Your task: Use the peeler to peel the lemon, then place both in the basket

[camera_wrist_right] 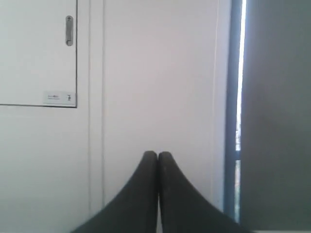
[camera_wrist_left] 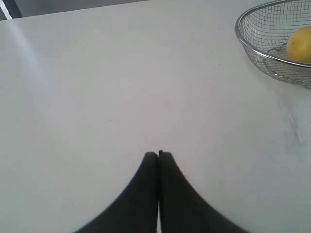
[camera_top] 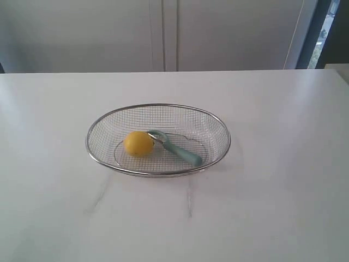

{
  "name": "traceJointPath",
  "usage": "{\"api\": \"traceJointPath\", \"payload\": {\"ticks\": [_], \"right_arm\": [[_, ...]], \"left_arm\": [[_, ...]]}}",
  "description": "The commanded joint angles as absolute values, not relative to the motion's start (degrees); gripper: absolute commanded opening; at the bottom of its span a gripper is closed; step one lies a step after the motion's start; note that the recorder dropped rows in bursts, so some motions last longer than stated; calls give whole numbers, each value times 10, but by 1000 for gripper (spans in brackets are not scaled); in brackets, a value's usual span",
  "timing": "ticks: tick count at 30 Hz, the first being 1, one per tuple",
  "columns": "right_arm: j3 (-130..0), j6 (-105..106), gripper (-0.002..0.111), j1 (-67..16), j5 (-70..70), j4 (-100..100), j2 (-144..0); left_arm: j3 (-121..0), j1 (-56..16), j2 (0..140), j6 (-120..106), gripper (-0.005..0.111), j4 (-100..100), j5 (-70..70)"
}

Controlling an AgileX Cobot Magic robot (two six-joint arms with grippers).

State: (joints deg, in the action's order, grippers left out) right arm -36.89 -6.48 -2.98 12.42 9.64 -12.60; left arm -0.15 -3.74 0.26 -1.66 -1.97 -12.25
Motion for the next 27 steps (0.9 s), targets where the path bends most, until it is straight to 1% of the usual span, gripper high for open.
{"api": "traceJointPath", "payload": {"ticks": [1,2,8,10,11,13,18,22,27], "right_arm": [[-263,-68,0,-30,49,-24,-106],[-215,-66,0,-30,34,-60,-86],[-48,-42,0,-28,15,-64,-3],[0,-14,0,-28,10,-64,0],[0,0,0,-28,10,-64,0],[0,34,0,-28,91,-63,0],[0,62,0,-27,183,-54,0],[0,50,0,-27,193,-53,0],[0,-44,0,-27,192,7,0]], "left_arm": [[0,-41,0,-15,0,-20,-120],[0,-41,0,-15,0,-20,-120],[0,-41,0,-15,0,-20,-120],[0,-41,0,-15,0,-20,-120],[0,-41,0,-15,0,-20,-120],[0,-41,0,-15,0,-20,-120],[0,-41,0,-15,0,-20,-120],[0,-41,0,-15,0,-20,-120],[0,-41,0,-15,0,-20,-120]]}}
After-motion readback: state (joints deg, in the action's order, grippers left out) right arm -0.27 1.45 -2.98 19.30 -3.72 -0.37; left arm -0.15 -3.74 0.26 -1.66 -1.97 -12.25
